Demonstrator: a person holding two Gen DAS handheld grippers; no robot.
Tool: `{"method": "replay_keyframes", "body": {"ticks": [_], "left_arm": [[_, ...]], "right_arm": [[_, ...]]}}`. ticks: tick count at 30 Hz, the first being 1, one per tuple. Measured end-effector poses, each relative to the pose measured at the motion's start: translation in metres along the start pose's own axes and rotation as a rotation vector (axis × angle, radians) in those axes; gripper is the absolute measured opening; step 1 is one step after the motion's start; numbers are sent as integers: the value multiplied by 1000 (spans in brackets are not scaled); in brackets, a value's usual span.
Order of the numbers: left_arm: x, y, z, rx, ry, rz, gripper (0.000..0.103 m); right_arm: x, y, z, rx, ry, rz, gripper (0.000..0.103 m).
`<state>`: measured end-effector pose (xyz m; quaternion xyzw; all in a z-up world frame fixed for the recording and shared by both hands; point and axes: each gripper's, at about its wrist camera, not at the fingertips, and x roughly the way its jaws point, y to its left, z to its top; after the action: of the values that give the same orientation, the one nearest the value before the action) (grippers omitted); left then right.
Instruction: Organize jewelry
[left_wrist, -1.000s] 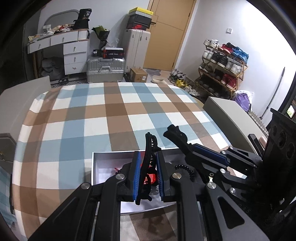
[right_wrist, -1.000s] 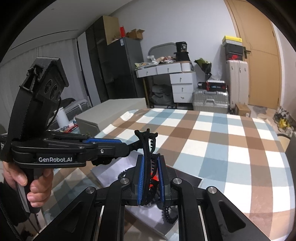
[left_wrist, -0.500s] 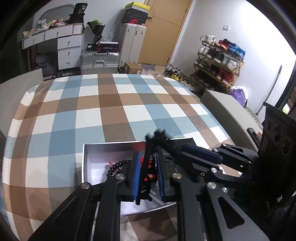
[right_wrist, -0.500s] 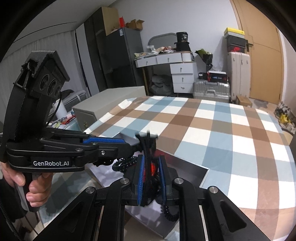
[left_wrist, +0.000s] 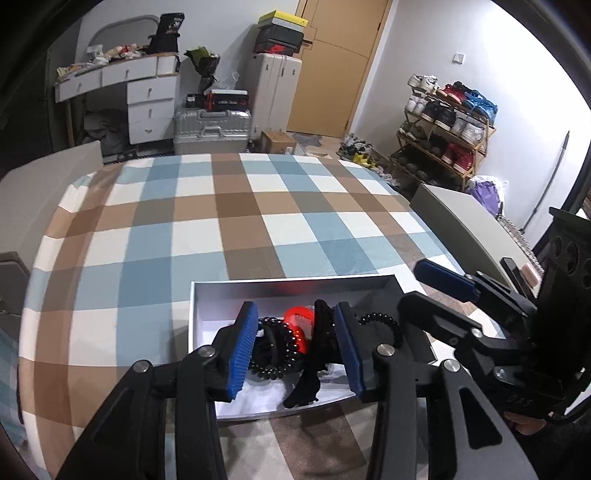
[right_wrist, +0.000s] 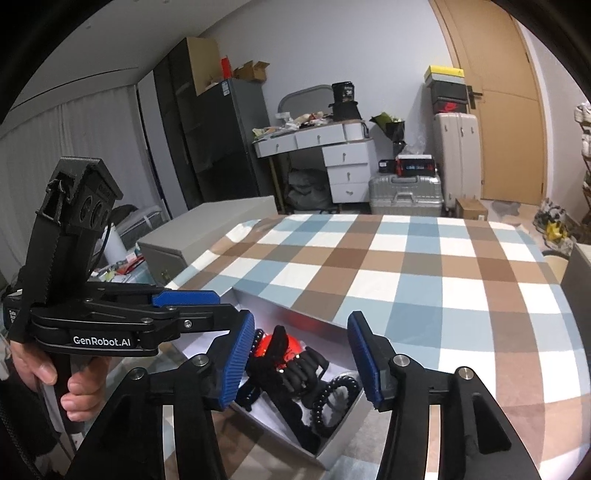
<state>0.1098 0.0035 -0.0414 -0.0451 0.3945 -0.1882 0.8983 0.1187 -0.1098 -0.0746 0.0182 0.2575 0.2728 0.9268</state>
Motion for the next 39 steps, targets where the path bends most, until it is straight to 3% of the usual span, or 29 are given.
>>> {"method": "replay_keyframes", "body": {"ticks": [2, 4, 9, 12, 17, 21, 25, 31, 39], "left_arm": [[-4, -1, 0, 3, -18, 31, 43], [-8, -1, 0, -1, -45, 52, 54], [-19, -1, 0, 0, -109, 103, 62], [-27, -1, -1, -6, -155, 152, 81], [-45, -3, -4, -3, -249, 195, 84], [-58, -9, -8, 17, -299, 256, 102], [-76, -14, -15, 35, -388, 311, 102], [-98, -10, -20, -15, -497, 350, 102], [-108, -5, -21, -64, -548, 391, 102]], "right_arm": [[-4, 2, 1, 0, -11, -5, 60], [-8, 3, 2, 0, -25, -6, 64], [-20, 10, 2, -8, -55, -15, 75], [-30, 12, 2, -1, -76, -8, 83], [-45, 14, 3, 18, -119, -23, 94], [-61, 22, 2, 20, -166, -37, 102], [-76, 33, 3, -13, -220, -55, 103], [-96, 47, 4, -51, -311, -112, 103], [-111, 59, -2, -97, -434, -160, 103]]}}
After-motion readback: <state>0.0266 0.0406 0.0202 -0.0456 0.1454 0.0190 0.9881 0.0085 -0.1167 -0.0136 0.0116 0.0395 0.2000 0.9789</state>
